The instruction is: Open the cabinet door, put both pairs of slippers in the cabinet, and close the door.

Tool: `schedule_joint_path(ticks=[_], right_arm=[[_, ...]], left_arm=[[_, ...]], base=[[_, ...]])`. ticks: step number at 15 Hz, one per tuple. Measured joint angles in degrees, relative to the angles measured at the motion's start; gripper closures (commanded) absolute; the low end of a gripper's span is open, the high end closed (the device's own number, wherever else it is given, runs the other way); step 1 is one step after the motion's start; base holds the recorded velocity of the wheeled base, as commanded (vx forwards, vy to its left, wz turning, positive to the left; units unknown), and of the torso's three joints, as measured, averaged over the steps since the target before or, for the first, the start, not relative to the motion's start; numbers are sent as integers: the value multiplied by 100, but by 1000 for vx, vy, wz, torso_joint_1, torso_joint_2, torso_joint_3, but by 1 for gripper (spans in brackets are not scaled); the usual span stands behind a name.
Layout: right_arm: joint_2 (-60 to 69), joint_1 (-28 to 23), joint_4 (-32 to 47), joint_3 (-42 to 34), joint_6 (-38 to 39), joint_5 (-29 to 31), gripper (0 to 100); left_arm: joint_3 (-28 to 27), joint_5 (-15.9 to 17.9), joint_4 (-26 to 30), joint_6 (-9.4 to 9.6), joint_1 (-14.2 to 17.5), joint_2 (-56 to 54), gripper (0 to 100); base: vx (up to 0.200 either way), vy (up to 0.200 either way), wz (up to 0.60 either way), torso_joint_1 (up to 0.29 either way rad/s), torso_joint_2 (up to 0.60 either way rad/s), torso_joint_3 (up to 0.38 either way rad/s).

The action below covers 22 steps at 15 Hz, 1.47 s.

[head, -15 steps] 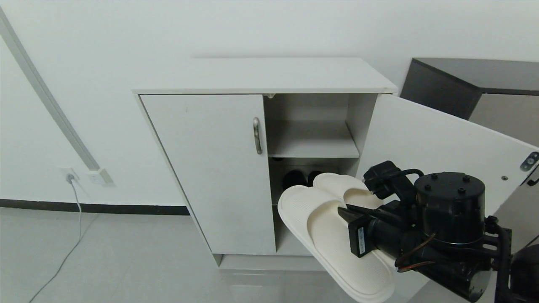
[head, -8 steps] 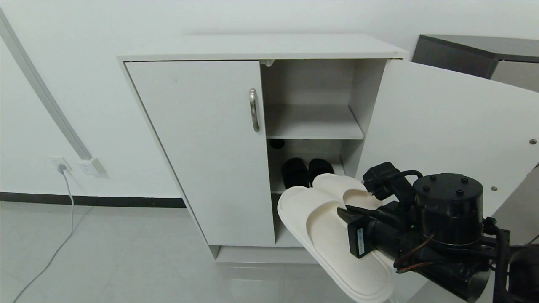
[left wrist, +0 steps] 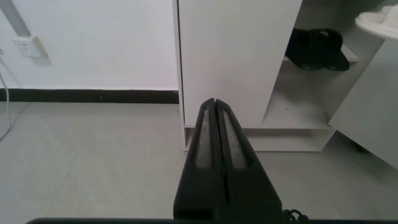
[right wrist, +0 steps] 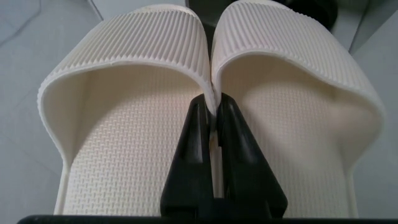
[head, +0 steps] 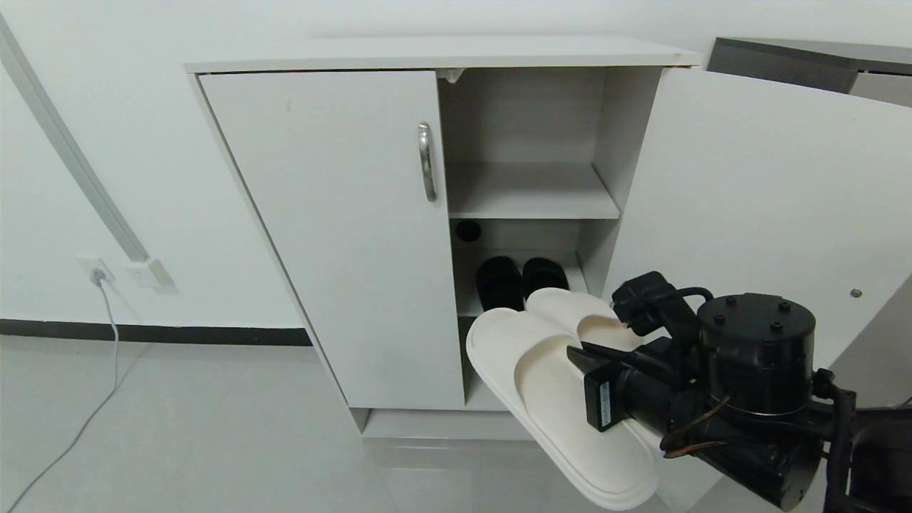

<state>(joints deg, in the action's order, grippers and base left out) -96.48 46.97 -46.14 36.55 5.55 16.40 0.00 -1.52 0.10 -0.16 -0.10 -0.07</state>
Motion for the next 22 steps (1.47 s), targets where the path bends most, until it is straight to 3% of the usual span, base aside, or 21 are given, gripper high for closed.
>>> schedule_joint_path(ticks=[2,5,9,14,18,22], right_arm=[[-137,137,-239,-13,-76,254,100],[-495,536,5,642,41,1568,100],[-788,807,1826,2013,567,2392,100],[-851,824,3780,3922,1051,2922,100],[-866,794,4354,4726,1068,3117,100],[-970,636,4391,4973,1073,3123,100]], left_arm=[[0,2,0,0,2,0,100],[0,5,0,0,0,0,100],[0,7,0,0,2,0,100],[0,7,0,0,0,0,100],[0,7,0,0,0,0,100],[0,5,0,0,0,0,100]], base=[[0,0,0,0,0,0],[0,0,0,0,0,0],[0,0,0,0,0,0],[0,0,0,0,0,0],[0,0,0,0,0,0],[0,0,0,0,0,0]])
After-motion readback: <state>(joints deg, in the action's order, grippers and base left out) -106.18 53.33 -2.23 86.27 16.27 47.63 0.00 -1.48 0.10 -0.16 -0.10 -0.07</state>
